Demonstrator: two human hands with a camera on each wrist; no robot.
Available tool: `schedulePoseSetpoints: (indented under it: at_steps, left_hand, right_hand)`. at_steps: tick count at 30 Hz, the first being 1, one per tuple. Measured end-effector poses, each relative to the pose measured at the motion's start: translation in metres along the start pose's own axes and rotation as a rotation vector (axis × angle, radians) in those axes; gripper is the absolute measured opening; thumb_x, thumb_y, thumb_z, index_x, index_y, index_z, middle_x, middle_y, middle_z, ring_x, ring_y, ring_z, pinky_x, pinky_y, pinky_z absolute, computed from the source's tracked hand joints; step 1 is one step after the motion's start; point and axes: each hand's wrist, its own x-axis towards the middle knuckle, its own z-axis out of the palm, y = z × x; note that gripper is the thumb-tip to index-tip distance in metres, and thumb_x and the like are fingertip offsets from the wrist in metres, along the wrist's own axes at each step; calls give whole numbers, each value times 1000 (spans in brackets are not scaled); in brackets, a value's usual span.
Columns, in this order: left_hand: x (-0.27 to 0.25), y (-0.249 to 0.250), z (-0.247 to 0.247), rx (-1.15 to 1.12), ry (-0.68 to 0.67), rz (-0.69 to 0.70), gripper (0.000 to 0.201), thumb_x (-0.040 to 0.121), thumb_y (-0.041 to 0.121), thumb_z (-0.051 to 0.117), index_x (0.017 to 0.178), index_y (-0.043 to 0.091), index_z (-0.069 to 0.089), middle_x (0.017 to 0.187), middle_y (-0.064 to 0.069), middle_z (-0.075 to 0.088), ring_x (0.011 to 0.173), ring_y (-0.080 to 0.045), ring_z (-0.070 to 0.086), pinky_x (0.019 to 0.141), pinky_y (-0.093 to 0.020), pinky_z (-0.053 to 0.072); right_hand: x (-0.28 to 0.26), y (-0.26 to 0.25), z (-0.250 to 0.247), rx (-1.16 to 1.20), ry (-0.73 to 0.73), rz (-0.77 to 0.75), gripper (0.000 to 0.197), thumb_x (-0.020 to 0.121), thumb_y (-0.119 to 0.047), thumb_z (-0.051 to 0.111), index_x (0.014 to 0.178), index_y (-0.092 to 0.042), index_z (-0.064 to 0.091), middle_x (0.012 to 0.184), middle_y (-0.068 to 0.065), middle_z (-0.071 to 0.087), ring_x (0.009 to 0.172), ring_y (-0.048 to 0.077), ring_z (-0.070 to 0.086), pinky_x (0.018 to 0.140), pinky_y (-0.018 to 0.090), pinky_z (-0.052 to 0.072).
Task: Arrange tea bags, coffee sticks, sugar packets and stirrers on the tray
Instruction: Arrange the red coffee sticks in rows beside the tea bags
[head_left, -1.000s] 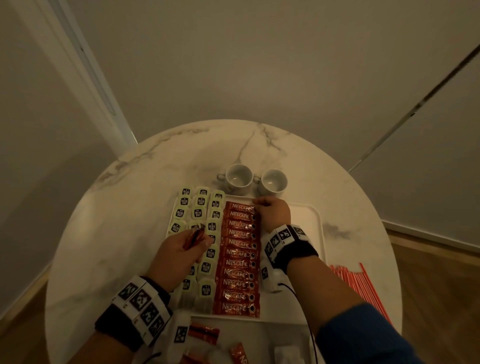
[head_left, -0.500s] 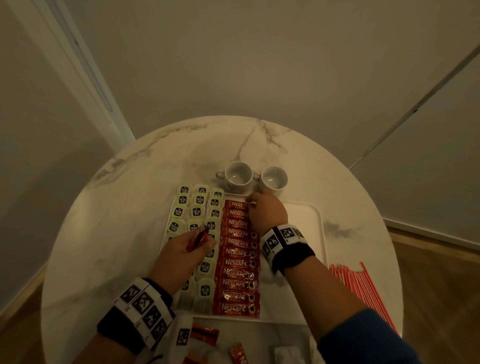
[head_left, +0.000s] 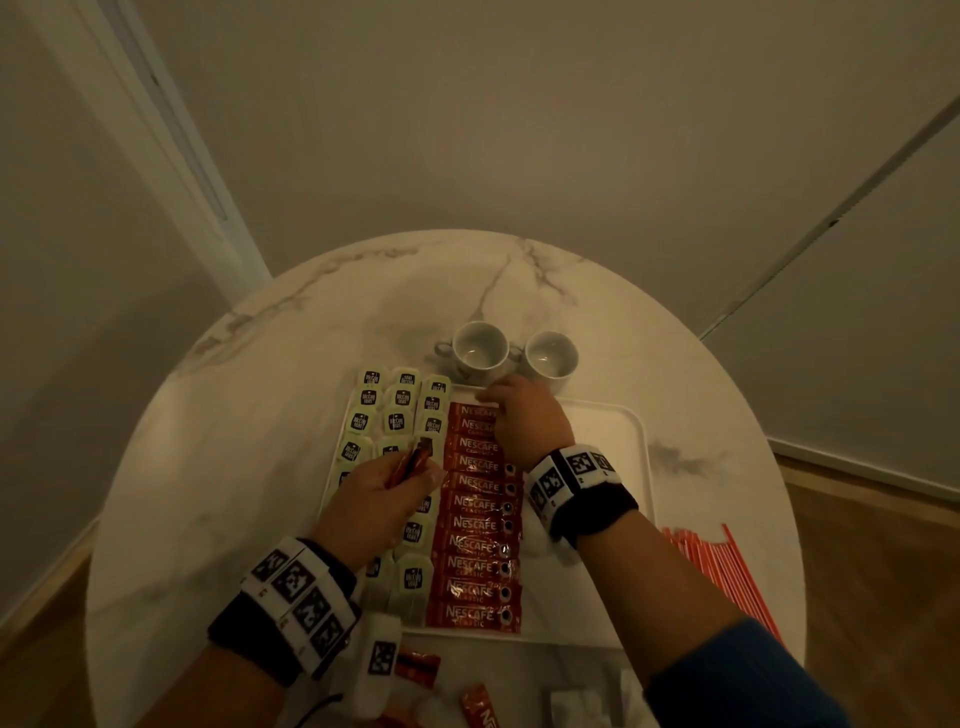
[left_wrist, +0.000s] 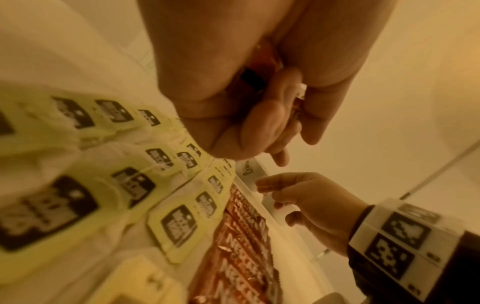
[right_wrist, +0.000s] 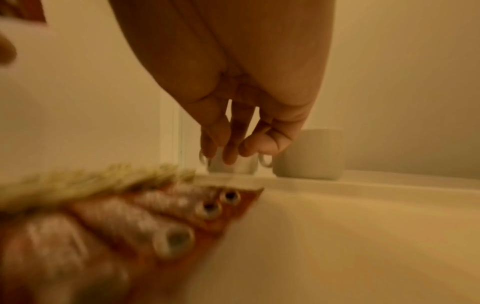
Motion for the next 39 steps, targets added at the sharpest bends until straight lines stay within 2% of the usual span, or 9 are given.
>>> schedulePoseSetpoints:
  at_steps: [4,6,8,14,18,23,31,36,39]
  left_hand:
    - [0,15,3,-236,-117,-56,17,95,13,46,104,5,60,59,0,37,43,-11,26,38,-20,27]
    - [1,20,5,-341,-182,-83,17,95,13,40,102,6,54,60,0,41,44,-11,27,40,-20,24]
    - [2,24,6,-470,-239,-114,17,94,16,35,96,11,51,62,-3,44,43,-12,29,40,-21,21]
    - [1,27,3,-612,-384,-171,23,85,22,37,86,8,55,62,-11,49,36,-13,34,38,-21,23]
    - [-1,30,6,-445,-242,-122,32,99,22,36,101,0,59,75,-19,62,53,-25,57,51,-35,52]
    - [1,30,10,-418,-103,-12,27,93,27,52,105,3,57,82,-15,66,63,-27,62,72,-50,55]
    - [1,28,12,-128,29,116,6,85,3,66,90,2,68,77,-22,68,55,-20,60,46,-27,49]
    - [2,29,6,-58,11,120,8,85,4,66,92,0,67,65,-10,70,40,-10,52,37,-18,39]
    - [5,25,6,-46,33,118,10,86,6,66,93,0,69,64,-8,70,39,-6,45,38,-16,36]
  right_hand:
    - [-18,-15,-23,474,136,53,21,91,-12,57,103,-19,73,100,-8,66,91,9,61,83,30,51]
    - [-32,-27,-38,840,-42,52,18,91,-12,61,103,-19,72,95,-1,71,83,15,67,76,30,56]
    - [-42,-34,-45,998,-196,8,21,89,-9,64,106,-18,70,102,6,71,91,23,69,84,34,57]
    - [-51,-37,-47,962,-244,-50,22,86,2,64,102,-13,62,81,-6,68,64,3,62,58,14,46]
    - [-53,-32,-51,978,-221,-37,13,87,1,62,86,-12,61,81,5,65,68,13,59,63,25,47]
    - [-51,-27,-50,887,-91,37,11,90,-4,60,84,-12,58,70,-4,63,62,11,59,60,26,49]
    - [-56,-26,-47,767,-151,19,7,87,-14,68,93,-13,66,84,6,72,70,15,66,66,29,56]
    - [-58,-18,-50,764,-217,50,6,89,-12,65,85,-12,68,64,-3,65,50,5,57,50,19,46]
    - [-55,-12,-45,845,-258,96,11,91,-7,60,88,-10,69,62,4,63,49,12,54,50,23,46]
